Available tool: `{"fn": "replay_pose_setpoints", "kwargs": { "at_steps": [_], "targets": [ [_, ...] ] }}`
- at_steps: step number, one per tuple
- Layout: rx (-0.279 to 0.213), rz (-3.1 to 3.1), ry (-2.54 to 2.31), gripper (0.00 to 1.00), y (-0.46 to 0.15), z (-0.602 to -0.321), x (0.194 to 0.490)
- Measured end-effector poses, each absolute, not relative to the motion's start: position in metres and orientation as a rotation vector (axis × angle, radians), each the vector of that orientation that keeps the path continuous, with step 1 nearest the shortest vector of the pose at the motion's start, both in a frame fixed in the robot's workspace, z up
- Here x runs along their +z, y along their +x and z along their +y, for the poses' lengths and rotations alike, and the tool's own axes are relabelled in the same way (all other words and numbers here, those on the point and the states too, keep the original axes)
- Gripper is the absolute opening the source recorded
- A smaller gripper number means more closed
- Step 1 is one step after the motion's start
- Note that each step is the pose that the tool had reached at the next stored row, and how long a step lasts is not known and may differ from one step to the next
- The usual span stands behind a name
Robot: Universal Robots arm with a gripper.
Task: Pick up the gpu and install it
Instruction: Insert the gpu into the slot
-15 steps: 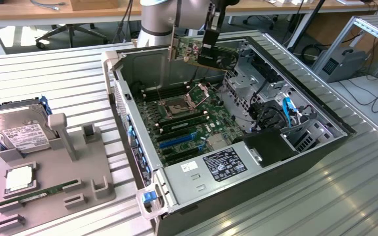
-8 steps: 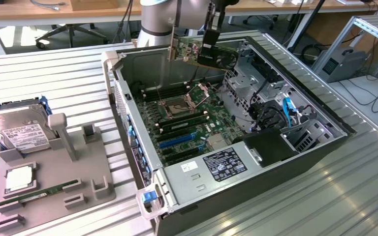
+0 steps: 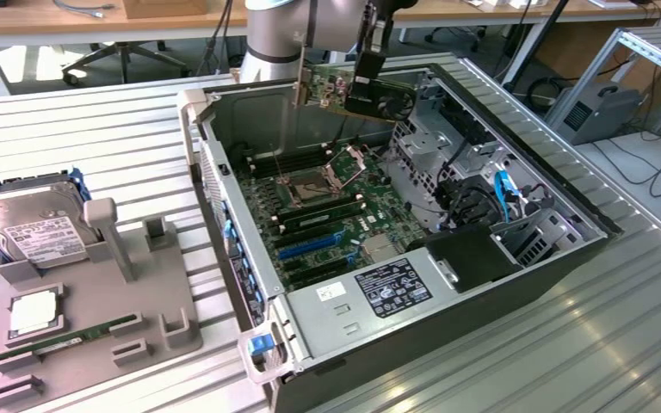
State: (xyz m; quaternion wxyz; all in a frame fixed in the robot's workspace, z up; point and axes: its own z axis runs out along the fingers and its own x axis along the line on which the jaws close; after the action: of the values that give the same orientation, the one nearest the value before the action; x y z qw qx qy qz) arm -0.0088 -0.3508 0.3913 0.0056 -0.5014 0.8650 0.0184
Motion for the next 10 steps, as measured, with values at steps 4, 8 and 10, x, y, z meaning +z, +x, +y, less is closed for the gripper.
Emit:
{"fn": "replay_pose_setpoints", "kwargs": {
  "at_steps": [4,8,10],
  "targets": [
    [0.058,2.698,-1.587,0.27,-0.0088,-0.3504,0.3913],
    [0.058,2.689,-1.602,0.27,-0.0088,-0.35,0.3913],
    [0.058,2.684,-1.61,0.27,-0.0088,-0.3498,0.3913]
  ]
}}
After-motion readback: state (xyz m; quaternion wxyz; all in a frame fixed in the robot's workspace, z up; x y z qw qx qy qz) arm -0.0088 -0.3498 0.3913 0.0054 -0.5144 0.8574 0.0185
